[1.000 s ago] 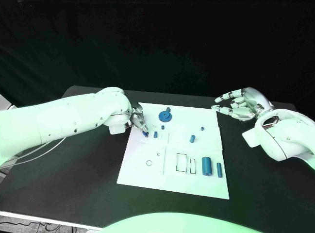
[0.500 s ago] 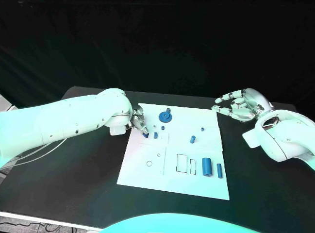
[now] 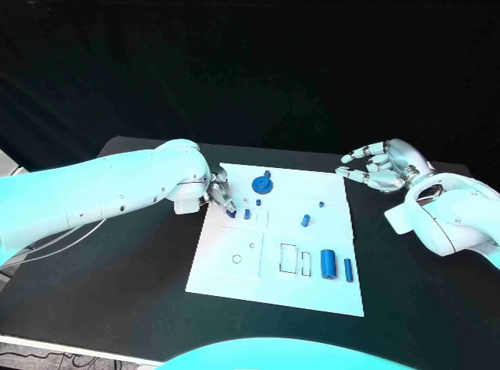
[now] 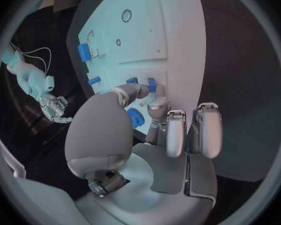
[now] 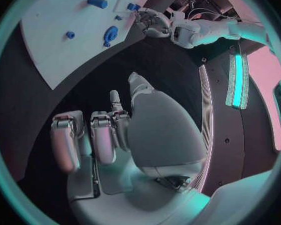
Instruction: Assemble the parts on the task board
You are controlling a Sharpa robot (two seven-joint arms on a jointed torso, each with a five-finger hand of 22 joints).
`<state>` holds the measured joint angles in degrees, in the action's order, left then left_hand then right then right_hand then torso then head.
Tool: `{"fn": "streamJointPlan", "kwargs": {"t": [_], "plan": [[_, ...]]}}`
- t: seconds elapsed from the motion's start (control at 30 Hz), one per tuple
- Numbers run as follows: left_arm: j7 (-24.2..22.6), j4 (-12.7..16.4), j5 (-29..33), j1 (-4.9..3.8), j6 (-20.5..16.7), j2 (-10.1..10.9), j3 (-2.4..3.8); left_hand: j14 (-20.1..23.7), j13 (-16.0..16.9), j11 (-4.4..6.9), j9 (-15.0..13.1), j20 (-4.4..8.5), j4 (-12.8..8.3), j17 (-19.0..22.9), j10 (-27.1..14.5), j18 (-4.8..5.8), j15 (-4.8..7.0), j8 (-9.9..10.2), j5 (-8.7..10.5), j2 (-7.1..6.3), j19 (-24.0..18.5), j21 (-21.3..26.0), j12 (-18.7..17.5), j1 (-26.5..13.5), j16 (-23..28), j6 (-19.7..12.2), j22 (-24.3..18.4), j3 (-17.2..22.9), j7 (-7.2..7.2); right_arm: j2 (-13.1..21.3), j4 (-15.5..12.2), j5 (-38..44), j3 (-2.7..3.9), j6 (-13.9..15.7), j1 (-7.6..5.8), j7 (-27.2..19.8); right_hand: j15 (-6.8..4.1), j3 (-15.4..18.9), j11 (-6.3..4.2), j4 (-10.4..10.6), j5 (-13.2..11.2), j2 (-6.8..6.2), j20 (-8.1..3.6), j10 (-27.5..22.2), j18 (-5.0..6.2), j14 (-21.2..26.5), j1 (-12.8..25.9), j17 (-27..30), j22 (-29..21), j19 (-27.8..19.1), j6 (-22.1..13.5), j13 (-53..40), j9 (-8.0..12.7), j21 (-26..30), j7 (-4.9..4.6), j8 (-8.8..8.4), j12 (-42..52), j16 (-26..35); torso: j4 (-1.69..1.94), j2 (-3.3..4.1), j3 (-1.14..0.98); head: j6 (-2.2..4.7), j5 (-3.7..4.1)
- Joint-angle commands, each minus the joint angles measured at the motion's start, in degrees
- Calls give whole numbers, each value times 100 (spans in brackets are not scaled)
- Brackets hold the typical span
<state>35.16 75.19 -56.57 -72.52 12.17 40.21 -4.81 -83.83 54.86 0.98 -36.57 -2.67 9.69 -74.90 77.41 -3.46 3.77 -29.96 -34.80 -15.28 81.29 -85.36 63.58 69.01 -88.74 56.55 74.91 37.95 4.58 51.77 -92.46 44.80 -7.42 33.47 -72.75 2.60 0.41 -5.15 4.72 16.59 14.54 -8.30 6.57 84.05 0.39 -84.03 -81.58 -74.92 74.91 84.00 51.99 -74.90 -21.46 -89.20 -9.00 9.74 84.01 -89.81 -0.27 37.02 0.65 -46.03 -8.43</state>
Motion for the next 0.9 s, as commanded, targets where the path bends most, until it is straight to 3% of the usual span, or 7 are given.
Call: {"fn": "streamJointPlan", "kwargs": {"t": [0.03, 0.23, 0.47, 0.9], "plan": [[23, 6, 28, 17, 226, -24, -11, -544, -3, 0, -402, 26, -1018, -1267, 2, 63, 35, -33, -3, 41, -34, 5, -34, -23, 17, 135, 426, 990, -100, 1, -7, 21, 1, -30, 4, -62, -17, -31, -32, -11, 34, -11, -38, 115, -11, -572, 58, -1411, 1446, 545, -40, -1042, 7, 31, -19, 35, -15, 18, 0, 2, -1, -4, 0], [19, -4, 74, 18, 256, -35, -12, -550, -26, 4, -441, 23, -985, -1285, 10, 63, 31, -54, 29, 61, -42, 14, -60, -105, 6, 132, 419, 937, -109, 4, -11, 21, 1, -31, 4, -59, -17, -31, -32, -11, 34, -11, -38, 115, -11, -572, 58, -1411, 1446, 545, -40, -1042, 7, 31, -19, 35, -15, 18, -1, 0, -2, -16, 2], [10, -15, 113, 18, 202, -48, -12, -570, -33, 57, -613, 32, -923, -1350, 108, 69, 60, -182, 107, 96, -25, 27, -75, -264, -32, 129, 435, 600, -182, 8, -16, 21, 1, -27, 4, -59, -17, -31, -32, -11, 34, -11, -38, 115, -11, -572, 58, -1411, 1446, 545, -40, -1042, 7, 31, -19, 35, -15, 18, -1, 1, -6, -13, 1], [-19, -37, 118, 18, -44, -81, -13, -576, 34, 85, -690, 50, -931, -1369, 177, 84, 83, -237, 128, 152, 27, 7, -28, -248, -44, 143, 491, 521, -213, 19, -28, 21, 1, -22, 4, -59, -17, -31, -32, -11, 34, -11, -38, 115, -11, -572, 58, -1411, 1446, 545, -40, -1042, 7, 31, -19, 35, -15, 18, 1, 2, -3, -16, 17]]}}
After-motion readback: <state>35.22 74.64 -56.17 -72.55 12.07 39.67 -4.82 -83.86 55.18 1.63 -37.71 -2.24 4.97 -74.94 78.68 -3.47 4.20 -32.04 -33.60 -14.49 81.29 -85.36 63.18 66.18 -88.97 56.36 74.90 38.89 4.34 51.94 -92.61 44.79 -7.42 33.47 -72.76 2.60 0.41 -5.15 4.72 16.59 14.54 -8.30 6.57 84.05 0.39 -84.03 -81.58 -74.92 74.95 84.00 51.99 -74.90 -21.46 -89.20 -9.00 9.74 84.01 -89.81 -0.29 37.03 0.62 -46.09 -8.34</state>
